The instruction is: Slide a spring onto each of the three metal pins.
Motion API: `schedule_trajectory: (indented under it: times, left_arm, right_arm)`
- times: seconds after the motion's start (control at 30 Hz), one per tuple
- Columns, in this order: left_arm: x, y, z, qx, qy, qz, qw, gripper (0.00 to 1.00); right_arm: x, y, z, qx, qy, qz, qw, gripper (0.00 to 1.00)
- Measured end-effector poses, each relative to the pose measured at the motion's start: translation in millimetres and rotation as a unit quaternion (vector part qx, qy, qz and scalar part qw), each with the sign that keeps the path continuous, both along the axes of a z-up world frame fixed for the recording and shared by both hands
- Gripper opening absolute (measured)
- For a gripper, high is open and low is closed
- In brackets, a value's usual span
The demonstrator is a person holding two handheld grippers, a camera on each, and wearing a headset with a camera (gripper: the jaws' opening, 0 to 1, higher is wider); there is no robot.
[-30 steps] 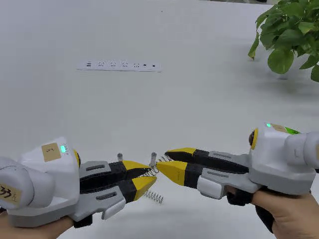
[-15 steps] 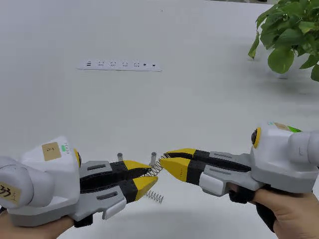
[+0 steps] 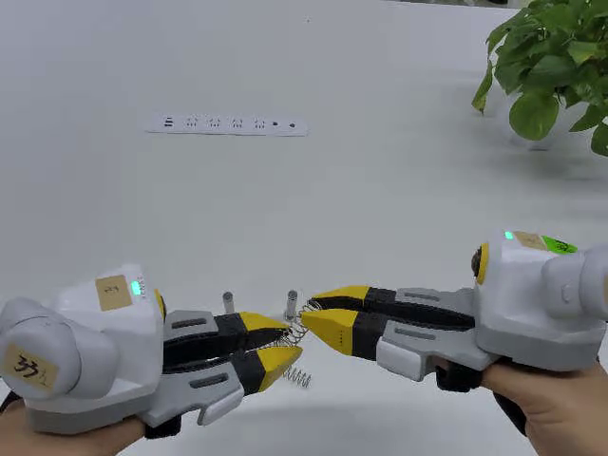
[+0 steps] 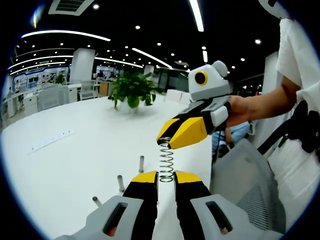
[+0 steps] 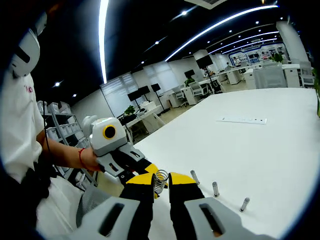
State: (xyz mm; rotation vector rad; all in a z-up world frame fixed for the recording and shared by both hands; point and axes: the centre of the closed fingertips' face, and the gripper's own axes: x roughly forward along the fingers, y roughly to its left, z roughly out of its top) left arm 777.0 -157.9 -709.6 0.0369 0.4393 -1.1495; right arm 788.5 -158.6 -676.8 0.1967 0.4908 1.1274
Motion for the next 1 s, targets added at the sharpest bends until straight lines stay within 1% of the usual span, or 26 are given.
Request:
schedule_trajectory:
  times: [0.1,0.13,0.3,0.73,1.0]
  left_arm:
    - [-0.8,-0.4,-1.9,0.006,0.000,-0.003,1.0000,0.13]
    - [-1.3,-0.2,-3.4,0.011,-0.001,-0.005,0.9999,0.13]
    - [-4.0,-0.6,-7.7,0.021,-0.001,-0.013,0.9997,0.12]
    - [-4.4,-1.3,-7.6,0.018,0.005,-0.014,0.9997,0.11]
    - [-6.1,-1.6,-9.3,0.018,0.008,-0.015,0.9997,0.11]
  right_arm:
    - [-2.5,2.2,-0.8,-0.019,-0.014,0.012,0.9997,0.12]
    - [-2.6,2.5,-0.9,-0.029,-0.024,0.015,0.9992,0.12]
    - [-4.8,3.9,-1.2,-0.052,-0.044,0.029,0.9973,0.12]
    - [-6.8,4.3,0.4,-0.074,-0.073,0.045,0.9936,0.12]
    - [-7.8,4.5,-1.1,-0.082,-0.081,0.051,0.9920,0.12]
